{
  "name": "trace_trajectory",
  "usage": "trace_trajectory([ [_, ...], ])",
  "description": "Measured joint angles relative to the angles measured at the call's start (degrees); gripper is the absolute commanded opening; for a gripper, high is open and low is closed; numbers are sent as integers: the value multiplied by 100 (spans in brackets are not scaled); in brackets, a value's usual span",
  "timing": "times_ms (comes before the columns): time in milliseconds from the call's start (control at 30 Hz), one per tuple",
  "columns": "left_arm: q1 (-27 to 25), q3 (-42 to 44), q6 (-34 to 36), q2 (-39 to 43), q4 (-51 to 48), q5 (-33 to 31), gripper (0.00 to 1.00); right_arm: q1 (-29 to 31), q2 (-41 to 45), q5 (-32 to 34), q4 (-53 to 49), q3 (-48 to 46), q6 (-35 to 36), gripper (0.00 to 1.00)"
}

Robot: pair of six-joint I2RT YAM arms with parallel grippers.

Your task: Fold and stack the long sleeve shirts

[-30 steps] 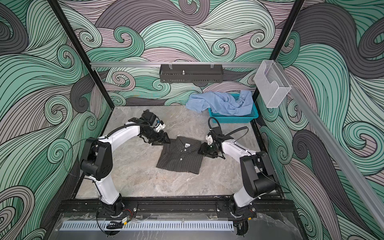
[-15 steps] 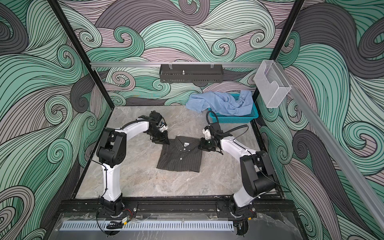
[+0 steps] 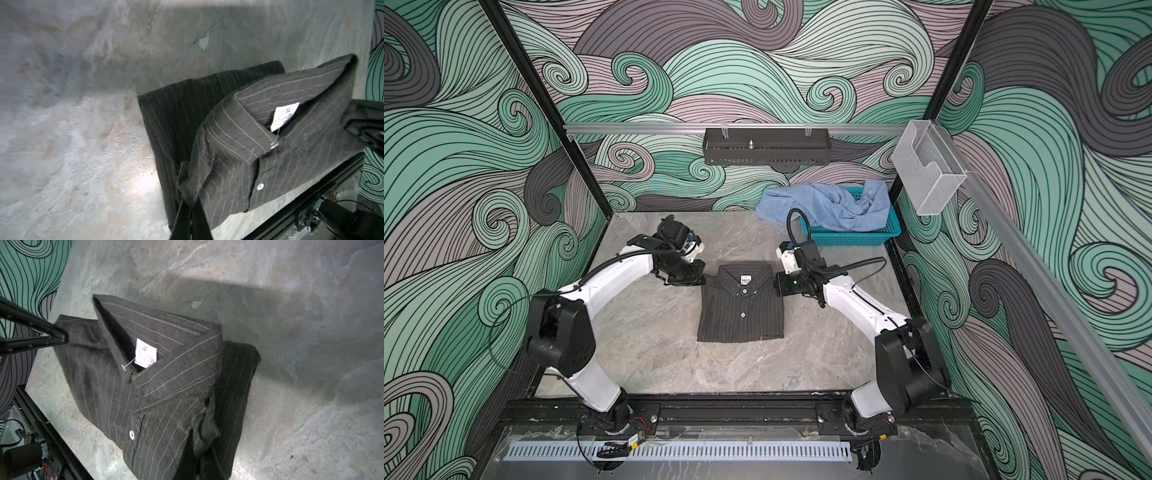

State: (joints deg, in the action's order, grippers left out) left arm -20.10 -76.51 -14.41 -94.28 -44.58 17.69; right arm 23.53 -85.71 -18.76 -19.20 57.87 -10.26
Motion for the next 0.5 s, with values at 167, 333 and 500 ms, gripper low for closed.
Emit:
trace_trajectory([
  [167, 131, -114, -52, -726, 190, -72, 0, -2, -708, 131, 210, 245, 66, 9],
  [333, 247, -234, -249, -1843, 319, -214, 0, -22, -1502, 402, 232, 479, 26, 21],
  [500, 249, -420, -323, -1878, 243, -356, 43, -92, -1742, 721, -140, 817, -94, 68],
])
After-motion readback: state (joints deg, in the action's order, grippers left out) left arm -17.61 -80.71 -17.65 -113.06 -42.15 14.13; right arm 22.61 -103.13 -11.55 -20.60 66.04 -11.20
